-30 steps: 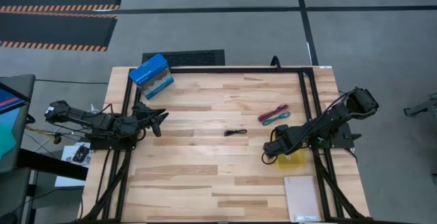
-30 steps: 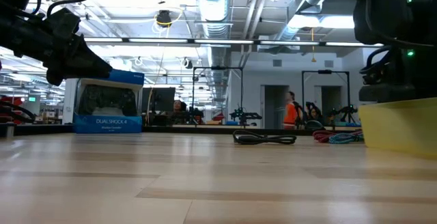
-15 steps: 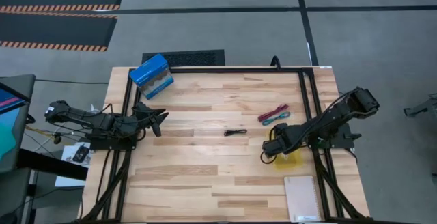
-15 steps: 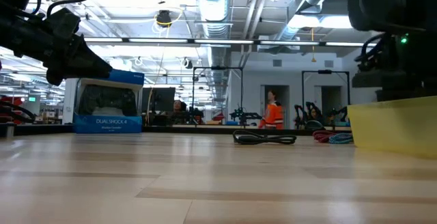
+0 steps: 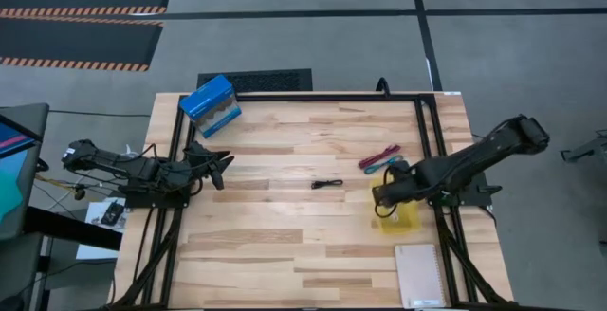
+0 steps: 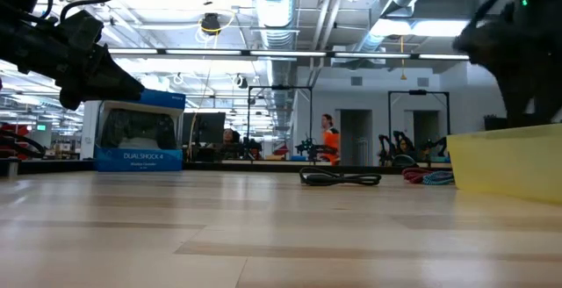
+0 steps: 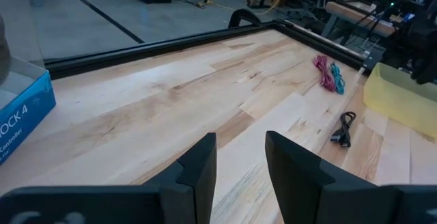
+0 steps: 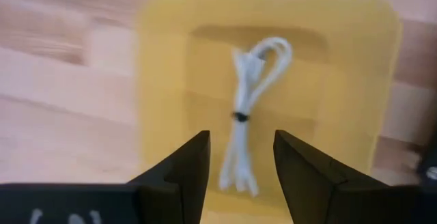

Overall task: Pick and place USB-C Cables
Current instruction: Put the black charger cable into the yellow bin

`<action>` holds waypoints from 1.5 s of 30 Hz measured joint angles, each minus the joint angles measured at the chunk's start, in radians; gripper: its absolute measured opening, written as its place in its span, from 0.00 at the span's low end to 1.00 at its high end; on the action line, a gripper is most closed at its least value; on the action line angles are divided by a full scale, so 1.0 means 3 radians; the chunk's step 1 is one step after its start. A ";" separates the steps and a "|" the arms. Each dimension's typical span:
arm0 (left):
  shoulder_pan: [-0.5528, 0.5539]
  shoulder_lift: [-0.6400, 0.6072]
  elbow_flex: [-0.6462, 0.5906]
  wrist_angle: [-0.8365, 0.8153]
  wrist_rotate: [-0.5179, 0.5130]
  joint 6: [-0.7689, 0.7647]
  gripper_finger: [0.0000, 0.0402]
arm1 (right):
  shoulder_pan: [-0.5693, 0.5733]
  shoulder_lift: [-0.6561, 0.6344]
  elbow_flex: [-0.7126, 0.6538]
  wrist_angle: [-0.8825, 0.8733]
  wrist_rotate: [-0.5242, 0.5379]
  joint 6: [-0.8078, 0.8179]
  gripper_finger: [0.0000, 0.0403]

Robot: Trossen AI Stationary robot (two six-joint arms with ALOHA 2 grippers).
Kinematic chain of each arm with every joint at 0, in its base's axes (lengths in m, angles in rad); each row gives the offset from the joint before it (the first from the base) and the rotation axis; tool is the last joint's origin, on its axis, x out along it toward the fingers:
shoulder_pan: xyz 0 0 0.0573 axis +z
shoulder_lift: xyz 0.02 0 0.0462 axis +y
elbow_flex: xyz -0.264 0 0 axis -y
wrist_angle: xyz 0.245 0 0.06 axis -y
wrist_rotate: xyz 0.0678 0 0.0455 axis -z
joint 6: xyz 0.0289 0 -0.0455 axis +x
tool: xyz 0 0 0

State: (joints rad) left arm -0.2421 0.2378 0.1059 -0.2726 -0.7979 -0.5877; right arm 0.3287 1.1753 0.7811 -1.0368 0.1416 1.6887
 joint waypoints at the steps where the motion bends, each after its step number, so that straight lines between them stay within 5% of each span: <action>1: 0.0000 -0.0001 0.0000 0.0001 0.0000 0.0000 0.28 | -0.0048 -0.0096 0.0001 0.0037 0.0013 -0.0076 0.46; 11: 0.0000 0.0000 0.0000 0.0001 -0.0160 0.0000 0.28 | -0.0813 -0.0780 0.0001 0.1044 0.0376 -0.1517 0.46; 23: -0.0001 -0.0001 0.0000 0.0001 -0.0192 0.0000 0.28 | -0.1305 -0.0265 0.0005 0.3054 0.0055 -0.3884 0.47; 38: -0.0001 0.0000 0.0000 0.0000 -0.0198 0.0000 0.28 | -0.1284 0.0789 0.0005 0.3467 -0.0310 -0.4637 0.70; 45: -0.0001 0.0000 0.0000 -0.0010 -0.0197 0.0000 0.28 | -0.1249 0.1310 0.0005 0.3819 -0.0314 -0.4804 0.73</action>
State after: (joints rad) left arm -0.2423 0.2379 0.1059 -0.2756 -0.8570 -0.5877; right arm -0.0459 1.5682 0.7826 0.1090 0.0474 0.2475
